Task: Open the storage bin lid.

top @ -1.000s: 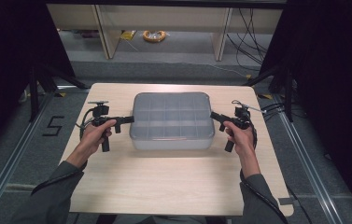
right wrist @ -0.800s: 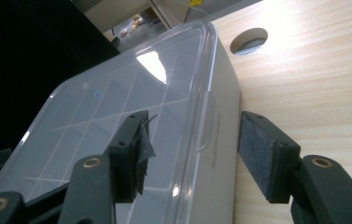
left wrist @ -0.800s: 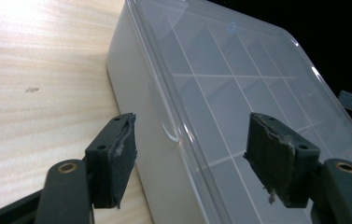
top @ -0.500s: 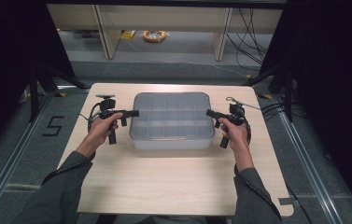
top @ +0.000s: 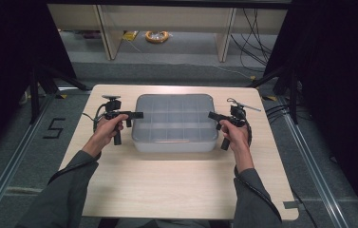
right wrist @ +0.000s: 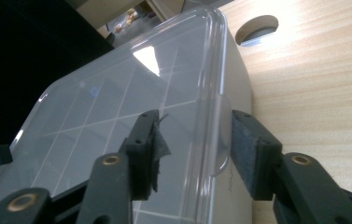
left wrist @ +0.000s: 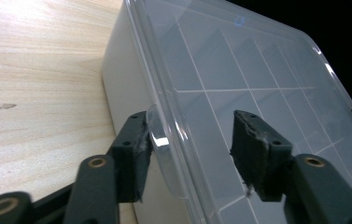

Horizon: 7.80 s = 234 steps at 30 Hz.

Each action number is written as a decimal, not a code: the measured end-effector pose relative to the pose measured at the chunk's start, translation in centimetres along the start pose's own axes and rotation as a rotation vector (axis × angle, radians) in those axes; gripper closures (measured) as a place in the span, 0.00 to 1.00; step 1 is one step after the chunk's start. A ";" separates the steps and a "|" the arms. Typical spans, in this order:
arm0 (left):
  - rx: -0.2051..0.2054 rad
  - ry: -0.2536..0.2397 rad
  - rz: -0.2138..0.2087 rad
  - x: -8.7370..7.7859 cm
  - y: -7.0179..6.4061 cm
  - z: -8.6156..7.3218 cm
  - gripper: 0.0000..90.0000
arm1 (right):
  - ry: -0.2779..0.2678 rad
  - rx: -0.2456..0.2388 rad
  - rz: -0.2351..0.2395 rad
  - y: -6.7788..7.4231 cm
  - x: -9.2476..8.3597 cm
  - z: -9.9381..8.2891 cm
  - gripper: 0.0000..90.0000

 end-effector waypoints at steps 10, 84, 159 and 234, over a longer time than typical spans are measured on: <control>0.011 -0.035 0.007 -0.6 -0.5 0.1 0.58 | -0.061 -0.020 -0.028 0.3 -0.8 0.1 0.68; 0.163 -0.145 -0.155 -11.9 -5.5 -9.4 0.71 | -0.167 -0.109 0.103 3.9 -12.1 -8.2 0.73; 0.228 0.116 -0.161 -11.1 -4.3 -20.7 0.65 | 0.012 -0.103 0.001 0.4 -14.6 -18.3 0.69; 0.200 0.109 -0.021 -8.7 -2.6 -18.5 0.41 | 0.037 -0.195 -0.103 -0.6 -13.0 -17.9 0.54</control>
Point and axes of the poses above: each handheld gripper's, and its own axes: x roughly forward along the jaws, z roughly out of its top, y roughly to its left, the point moved 8 cm from there along x, roughly forward along the jaws, and after that the axes turned 4 degrees about z, right-handed, at the moved point
